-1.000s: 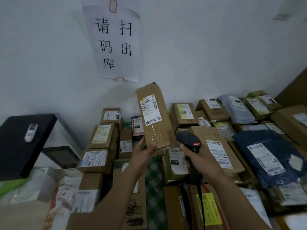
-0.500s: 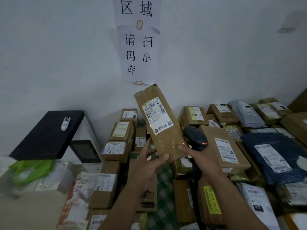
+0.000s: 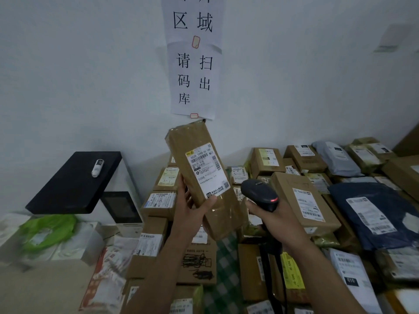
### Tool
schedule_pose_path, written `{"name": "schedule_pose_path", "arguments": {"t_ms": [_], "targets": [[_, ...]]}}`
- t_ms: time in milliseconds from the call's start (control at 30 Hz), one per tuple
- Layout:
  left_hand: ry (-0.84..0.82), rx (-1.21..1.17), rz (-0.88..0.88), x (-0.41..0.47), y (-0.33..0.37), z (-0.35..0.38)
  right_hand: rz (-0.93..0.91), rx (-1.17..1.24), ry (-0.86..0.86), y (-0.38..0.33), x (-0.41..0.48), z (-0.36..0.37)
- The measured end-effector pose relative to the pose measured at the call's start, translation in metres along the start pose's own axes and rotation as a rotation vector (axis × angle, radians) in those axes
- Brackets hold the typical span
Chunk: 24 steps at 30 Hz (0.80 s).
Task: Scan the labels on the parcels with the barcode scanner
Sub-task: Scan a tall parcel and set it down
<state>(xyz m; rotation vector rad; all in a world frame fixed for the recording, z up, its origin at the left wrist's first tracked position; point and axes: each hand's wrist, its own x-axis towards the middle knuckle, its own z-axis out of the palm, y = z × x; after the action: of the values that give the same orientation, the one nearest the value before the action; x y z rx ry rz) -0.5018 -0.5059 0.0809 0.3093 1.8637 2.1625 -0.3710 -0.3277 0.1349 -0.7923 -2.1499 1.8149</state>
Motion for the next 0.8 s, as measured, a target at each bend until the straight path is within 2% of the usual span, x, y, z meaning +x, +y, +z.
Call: {"name": "schedule_pose_path", "arguments": {"t_ms": [233, 400, 800], "targets": [[-0.064, 0.259, 0.046, -0.003, -0.012, -0.002, -0.062, -0.035, -0.145, -0.029, -0.012, 0.003], [0.014, 0.392, 0.074, 0.002, -0.034, -0.004, -0.021, -0.043, -0.210, -0.040, -0.018, 0.005], [0.015, 0.427, 0.078, 0.004, -0.042, -0.006, 0.063, -0.043, -0.216, -0.040, -0.017, 0.005]]}}
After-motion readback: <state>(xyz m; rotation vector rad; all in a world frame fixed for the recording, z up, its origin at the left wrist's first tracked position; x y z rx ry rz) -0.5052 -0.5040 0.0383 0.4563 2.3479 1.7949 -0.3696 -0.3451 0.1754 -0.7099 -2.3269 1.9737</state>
